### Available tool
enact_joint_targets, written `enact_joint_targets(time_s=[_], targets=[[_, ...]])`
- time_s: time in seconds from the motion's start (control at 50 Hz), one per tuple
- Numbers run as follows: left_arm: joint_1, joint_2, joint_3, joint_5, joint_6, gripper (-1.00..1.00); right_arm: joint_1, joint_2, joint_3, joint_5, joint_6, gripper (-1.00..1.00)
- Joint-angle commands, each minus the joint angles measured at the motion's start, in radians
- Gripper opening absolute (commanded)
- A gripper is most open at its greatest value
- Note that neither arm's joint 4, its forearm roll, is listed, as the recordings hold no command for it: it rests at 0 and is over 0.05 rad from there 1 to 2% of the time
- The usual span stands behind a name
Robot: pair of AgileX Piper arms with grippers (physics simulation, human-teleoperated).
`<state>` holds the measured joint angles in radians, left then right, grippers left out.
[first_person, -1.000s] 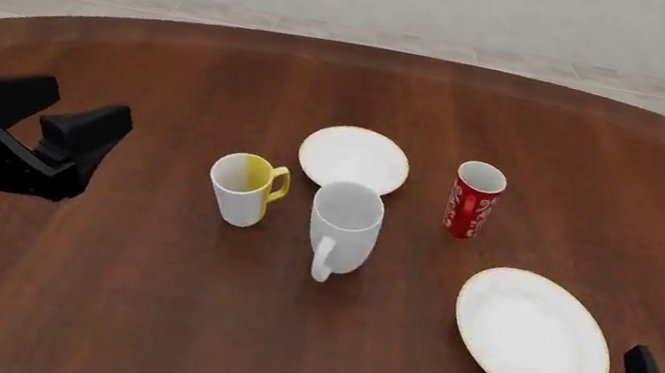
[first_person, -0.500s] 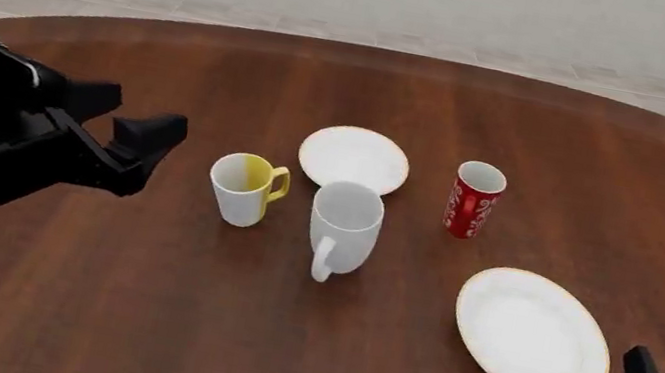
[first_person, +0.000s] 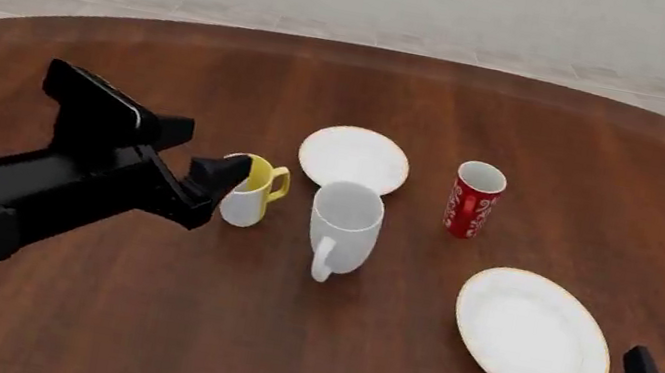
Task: Put the white mug on the left plate.
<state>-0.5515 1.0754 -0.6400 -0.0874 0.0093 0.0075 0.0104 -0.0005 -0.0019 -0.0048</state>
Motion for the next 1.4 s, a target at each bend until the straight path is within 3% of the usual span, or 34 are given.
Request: enact_joint_targets(time_s=[0.02, 0.48, 1.4], targets=[[-0.053, 0.077, -0.006, -0.048, 0.0, 1.0, 0.0, -0.001, 0.0, 0.0, 0.0, 1.0], [-0.115, 0.181, -0.034, -0.099, -0.038, 1.0, 0.001, -0.004, 0.0, 0.003, -0.001, 1.0], [-0.125, 0.377, -0.016, -0.219, -0.06, 1.0, -0.001, 0.0, -0.001, -0.003, 0.001, 1.0]])
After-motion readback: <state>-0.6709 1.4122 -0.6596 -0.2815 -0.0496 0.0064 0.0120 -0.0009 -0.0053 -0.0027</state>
